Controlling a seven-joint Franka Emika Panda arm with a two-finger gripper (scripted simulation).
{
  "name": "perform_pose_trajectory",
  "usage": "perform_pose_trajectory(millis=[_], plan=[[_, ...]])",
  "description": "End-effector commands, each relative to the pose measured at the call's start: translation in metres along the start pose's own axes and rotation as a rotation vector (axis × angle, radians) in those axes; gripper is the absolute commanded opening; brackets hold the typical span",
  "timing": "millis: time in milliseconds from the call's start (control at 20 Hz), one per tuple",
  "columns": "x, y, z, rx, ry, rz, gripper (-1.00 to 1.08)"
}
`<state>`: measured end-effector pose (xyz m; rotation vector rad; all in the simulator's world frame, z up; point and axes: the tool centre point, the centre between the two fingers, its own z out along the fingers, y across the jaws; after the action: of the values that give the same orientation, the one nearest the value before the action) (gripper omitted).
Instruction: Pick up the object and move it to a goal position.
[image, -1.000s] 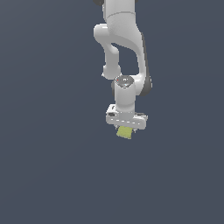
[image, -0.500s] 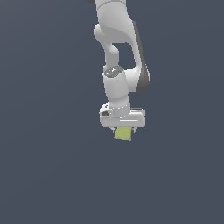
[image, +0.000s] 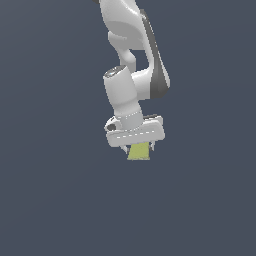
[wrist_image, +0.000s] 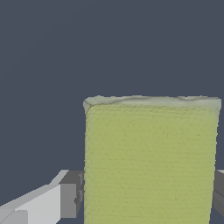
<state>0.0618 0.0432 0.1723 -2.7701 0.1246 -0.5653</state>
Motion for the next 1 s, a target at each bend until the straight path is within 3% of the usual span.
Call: perform_pose_trajectory(millis=[0,950], plan=[[0.012,-0.001,-0.011,0.029,0.026,-0.025,-1.0],[0.098,-0.007,-0.106,0.279,0.222,-0.223,-1.0]])
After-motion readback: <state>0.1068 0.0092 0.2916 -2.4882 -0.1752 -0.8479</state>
